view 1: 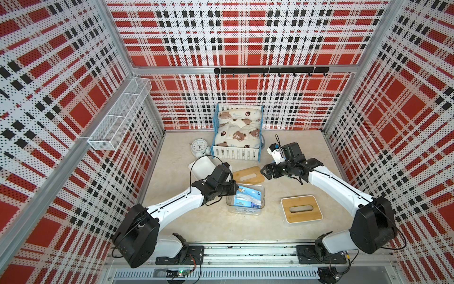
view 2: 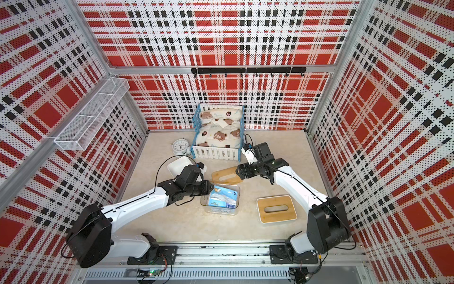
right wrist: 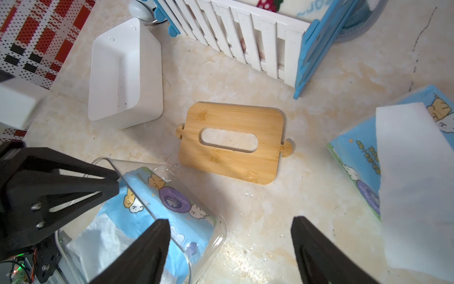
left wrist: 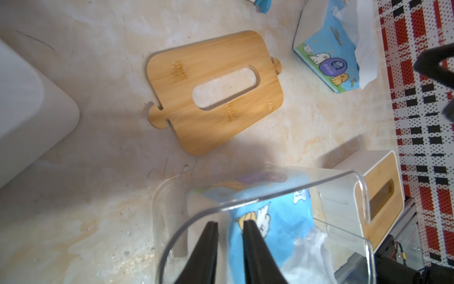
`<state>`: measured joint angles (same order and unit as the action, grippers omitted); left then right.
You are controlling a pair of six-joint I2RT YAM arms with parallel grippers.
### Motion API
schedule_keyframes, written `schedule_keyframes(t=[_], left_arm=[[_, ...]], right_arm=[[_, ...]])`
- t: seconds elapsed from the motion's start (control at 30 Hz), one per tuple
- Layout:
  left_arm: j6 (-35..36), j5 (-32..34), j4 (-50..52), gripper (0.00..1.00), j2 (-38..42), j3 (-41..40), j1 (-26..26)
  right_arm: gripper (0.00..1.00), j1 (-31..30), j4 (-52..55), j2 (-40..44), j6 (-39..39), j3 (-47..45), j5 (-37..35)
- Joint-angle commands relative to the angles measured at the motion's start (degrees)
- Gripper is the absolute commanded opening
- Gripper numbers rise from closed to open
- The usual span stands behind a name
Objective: Put the tissue paper into the tissue box
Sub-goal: Place the paper towel in the tissue box.
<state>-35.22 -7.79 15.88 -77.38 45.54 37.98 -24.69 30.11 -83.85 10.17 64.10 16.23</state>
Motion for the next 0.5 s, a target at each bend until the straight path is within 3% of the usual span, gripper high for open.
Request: schedule_keyframes(t=[0.0, 0.3, 0.47], left_arm=[[1.55, 2.88, 1.27, 0.28, 1.59, 2.72, 0.68], [5.57, 6.35, 4.96, 0.35, 5.80, 7.92, 0.57], [7.37, 5.73, 2.19, 0.36, 6.54, 9.25, -6.53]], right_arm=[[0.84, 0.08, -0.26, -1.67, 1.15, 1.48, -2.84], [0.82, 0.07, -0.53, -3.23, 2.01, 1.16, -6.27], [0.81, 0.08, -2.40, -3.55, 3.44, -0.59, -6.05]])
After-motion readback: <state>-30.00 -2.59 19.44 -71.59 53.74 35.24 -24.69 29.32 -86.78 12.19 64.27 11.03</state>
